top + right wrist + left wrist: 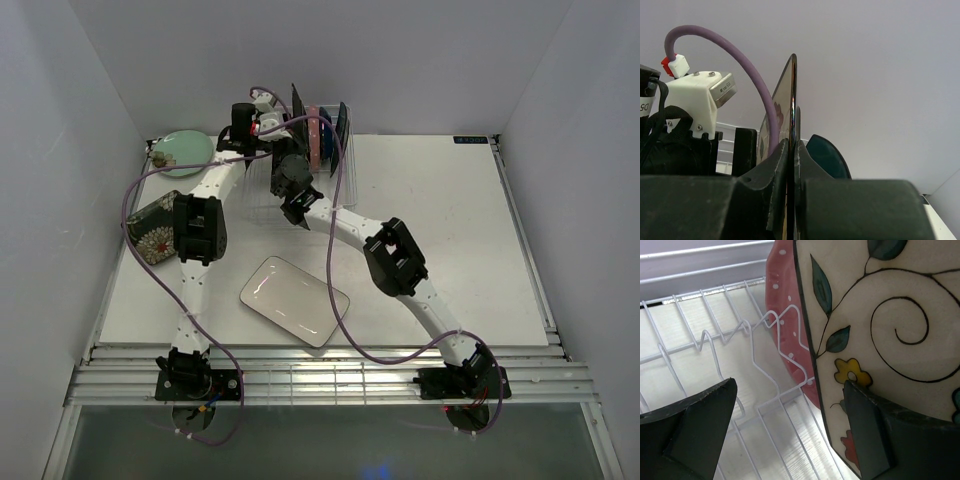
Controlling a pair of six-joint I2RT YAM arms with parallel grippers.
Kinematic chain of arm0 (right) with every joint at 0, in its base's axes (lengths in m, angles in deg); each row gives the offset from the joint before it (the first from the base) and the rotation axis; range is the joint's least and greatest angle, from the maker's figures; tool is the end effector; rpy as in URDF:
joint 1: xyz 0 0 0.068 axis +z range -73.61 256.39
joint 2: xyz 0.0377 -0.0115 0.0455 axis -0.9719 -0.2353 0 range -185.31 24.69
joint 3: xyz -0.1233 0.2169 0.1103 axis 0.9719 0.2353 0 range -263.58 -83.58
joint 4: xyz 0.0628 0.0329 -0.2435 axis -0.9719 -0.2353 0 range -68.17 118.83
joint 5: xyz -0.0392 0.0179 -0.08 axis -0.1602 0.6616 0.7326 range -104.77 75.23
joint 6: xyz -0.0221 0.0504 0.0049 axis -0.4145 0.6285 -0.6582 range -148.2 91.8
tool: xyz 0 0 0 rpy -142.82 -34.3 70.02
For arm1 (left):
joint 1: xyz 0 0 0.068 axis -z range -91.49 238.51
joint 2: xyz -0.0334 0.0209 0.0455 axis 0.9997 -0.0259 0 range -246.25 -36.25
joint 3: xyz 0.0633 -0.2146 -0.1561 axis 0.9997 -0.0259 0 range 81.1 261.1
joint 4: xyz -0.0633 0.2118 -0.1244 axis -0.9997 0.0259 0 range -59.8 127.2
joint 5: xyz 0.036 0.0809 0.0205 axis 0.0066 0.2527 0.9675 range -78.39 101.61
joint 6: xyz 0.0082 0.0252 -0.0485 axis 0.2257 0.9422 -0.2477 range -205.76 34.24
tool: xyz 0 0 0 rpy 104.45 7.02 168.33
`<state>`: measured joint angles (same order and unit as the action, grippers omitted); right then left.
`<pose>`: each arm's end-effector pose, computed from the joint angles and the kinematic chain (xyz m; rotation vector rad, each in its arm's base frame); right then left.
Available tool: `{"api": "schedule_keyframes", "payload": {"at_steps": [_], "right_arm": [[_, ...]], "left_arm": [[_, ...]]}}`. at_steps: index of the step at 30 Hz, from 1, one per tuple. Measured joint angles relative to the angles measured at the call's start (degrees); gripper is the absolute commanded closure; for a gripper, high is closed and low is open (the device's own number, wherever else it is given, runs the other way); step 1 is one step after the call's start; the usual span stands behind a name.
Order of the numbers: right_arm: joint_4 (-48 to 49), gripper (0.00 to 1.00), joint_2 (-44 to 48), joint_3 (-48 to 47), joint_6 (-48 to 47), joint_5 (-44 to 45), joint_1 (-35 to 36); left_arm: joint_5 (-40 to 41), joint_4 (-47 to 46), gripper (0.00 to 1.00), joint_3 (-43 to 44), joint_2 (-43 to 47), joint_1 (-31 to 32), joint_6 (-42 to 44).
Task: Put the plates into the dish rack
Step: Insert the plate into the dish rack.
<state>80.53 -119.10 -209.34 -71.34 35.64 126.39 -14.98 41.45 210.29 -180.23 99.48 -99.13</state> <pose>0.3809 0.4089 0.3075 -0.1112 1.2109 -0.3270 0.5607 -0.1258 0.2191 0.2568 2.0352 -0.7357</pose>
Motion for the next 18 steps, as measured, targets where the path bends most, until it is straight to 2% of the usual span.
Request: {"api": "schedule_keyframes", "payload": {"at_steps": [18], "right_arm": [[2.5, 0.92, -2.3, -0.1, -1.1, -0.5, -0.3]], "left_arm": [[1.0, 1.5, 0.02, 2.9, -2.9, 0.2, 1.1]]}}
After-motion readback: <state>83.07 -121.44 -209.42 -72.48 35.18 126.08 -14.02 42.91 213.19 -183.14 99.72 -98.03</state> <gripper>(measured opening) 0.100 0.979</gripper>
